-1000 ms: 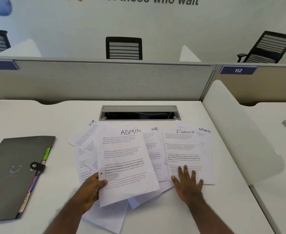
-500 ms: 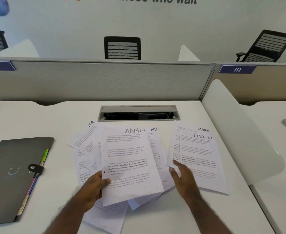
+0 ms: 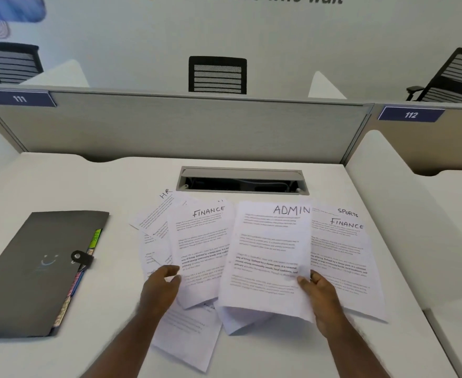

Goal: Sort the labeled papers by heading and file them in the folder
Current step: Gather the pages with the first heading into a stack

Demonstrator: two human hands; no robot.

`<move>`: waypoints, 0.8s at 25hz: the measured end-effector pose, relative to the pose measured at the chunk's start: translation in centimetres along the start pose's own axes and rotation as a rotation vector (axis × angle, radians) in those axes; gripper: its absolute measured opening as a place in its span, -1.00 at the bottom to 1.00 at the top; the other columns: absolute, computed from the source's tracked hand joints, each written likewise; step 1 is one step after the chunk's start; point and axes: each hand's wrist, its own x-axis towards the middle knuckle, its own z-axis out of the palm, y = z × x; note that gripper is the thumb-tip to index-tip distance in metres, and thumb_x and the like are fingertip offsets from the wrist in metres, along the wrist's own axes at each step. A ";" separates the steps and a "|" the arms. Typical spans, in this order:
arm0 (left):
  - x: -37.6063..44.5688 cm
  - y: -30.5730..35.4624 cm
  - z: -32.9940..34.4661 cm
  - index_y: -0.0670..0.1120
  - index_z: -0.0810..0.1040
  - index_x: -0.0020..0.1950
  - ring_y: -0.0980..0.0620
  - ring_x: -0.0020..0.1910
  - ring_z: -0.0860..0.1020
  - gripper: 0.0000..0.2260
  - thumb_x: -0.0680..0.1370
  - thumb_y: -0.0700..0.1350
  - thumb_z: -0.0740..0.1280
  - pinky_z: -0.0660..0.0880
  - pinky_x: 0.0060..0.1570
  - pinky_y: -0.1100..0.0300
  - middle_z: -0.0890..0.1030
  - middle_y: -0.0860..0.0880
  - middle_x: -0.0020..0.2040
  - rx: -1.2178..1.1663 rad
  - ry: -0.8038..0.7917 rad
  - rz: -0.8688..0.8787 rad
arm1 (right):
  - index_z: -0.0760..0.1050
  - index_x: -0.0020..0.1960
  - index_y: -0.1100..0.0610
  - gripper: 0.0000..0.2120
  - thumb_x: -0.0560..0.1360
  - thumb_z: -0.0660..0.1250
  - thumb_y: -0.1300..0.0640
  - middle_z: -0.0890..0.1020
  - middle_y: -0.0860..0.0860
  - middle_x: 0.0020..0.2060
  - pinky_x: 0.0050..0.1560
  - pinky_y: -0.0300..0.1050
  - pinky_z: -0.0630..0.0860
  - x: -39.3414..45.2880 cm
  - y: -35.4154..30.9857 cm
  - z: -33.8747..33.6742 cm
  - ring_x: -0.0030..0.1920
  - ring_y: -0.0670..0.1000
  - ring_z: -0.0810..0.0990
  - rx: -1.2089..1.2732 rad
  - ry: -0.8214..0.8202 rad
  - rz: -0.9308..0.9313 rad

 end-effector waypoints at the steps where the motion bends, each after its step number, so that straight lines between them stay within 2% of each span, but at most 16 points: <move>1: 0.7 -0.5 -0.1 -0.14 0.55 0.30 -0.17 0.15 0.61 -0.65 0.56 -0.05 0.39 0.55 0.21 -0.08 0.63 -0.12 0.22 0.089 0.057 -0.039 | 0.60 0.11 0.10 -0.81 0.54 0.31 0.27 0.66 -0.08 0.05 0.10 -0.01 0.55 0.0 0.1 -0.7 0.03 0.01 0.64 0.008 0.047 -0.012; 4: 1.1 -0.3 1.0 -0.22 0.43 0.40 -0.21 0.24 0.57 -0.35 0.46 0.14 0.47 0.48 0.26 -0.01 0.57 -0.21 0.29 0.191 0.041 -0.126 | 0.58 0.11 0.08 -0.82 0.55 0.30 0.26 0.64 -0.09 0.02 0.05 -0.08 0.50 -0.2 -0.2 -2.1 0.01 -0.04 0.61 0.020 0.144 -0.050; 7: 0.6 1.1 2.7 -0.24 0.33 0.39 -0.23 0.30 0.50 -0.22 0.37 0.17 0.54 0.46 0.25 -0.04 0.50 -0.22 0.31 0.184 0.054 -0.154 | 0.60 0.07 0.09 -0.85 0.56 0.30 0.22 0.65 -0.13 0.02 0.14 -0.01 0.52 -0.5 -0.1 -2.6 0.02 -0.03 0.62 0.037 0.171 -0.056; 11: 0.7 1.9 3.9 -0.22 0.30 0.34 -0.27 0.26 0.52 -0.36 0.43 -0.02 0.53 0.48 0.20 -0.06 0.54 -0.22 0.27 0.140 0.050 -0.201 | 0.60 0.15 0.13 -0.81 0.55 0.32 0.19 0.67 0.00 0.12 0.24 0.16 0.52 -0.4 0.6 -3.1 0.12 0.10 0.63 0.048 0.177 -0.042; 14: 1.7 1.4 3.7 -0.22 0.45 0.29 -0.26 0.15 0.58 -0.50 0.43 -0.11 0.50 0.54 0.17 -0.07 0.63 -0.21 0.20 0.040 0.061 -0.246 | 0.58 0.19 0.15 -0.77 0.55 0.30 0.23 0.65 0.02 0.15 0.26 0.19 0.50 -0.5 0.7 -3.5 0.14 0.13 0.62 0.058 0.173 -0.051; 17: 1.9 0.7 2.4 -0.19 0.60 0.21 -0.21 0.08 0.62 -0.72 0.51 -0.19 0.43 0.61 0.09 -0.11 0.67 -0.18 0.15 -0.216 0.010 -0.215 | 0.55 0.22 0.17 -0.76 0.56 0.29 0.24 0.64 -0.06 0.10 0.20 0.08 0.52 -0.7 0.5 -3.7 0.10 0.07 0.61 0.067 0.173 -0.064; 20: 1.3 0.4 -0.6 -0.16 0.58 0.22 -0.16 0.07 0.62 -0.80 0.60 -0.22 0.36 0.67 -0.14 0.01 0.66 -0.15 0.13 -0.511 -0.123 -0.208 | 0.55 0.21 0.17 -0.76 0.56 0.29 0.25 0.64 -0.15 0.04 0.15 0.04 0.53 -0.8 0.3 -3.3 0.07 0.06 0.62 0.090 0.154 -0.059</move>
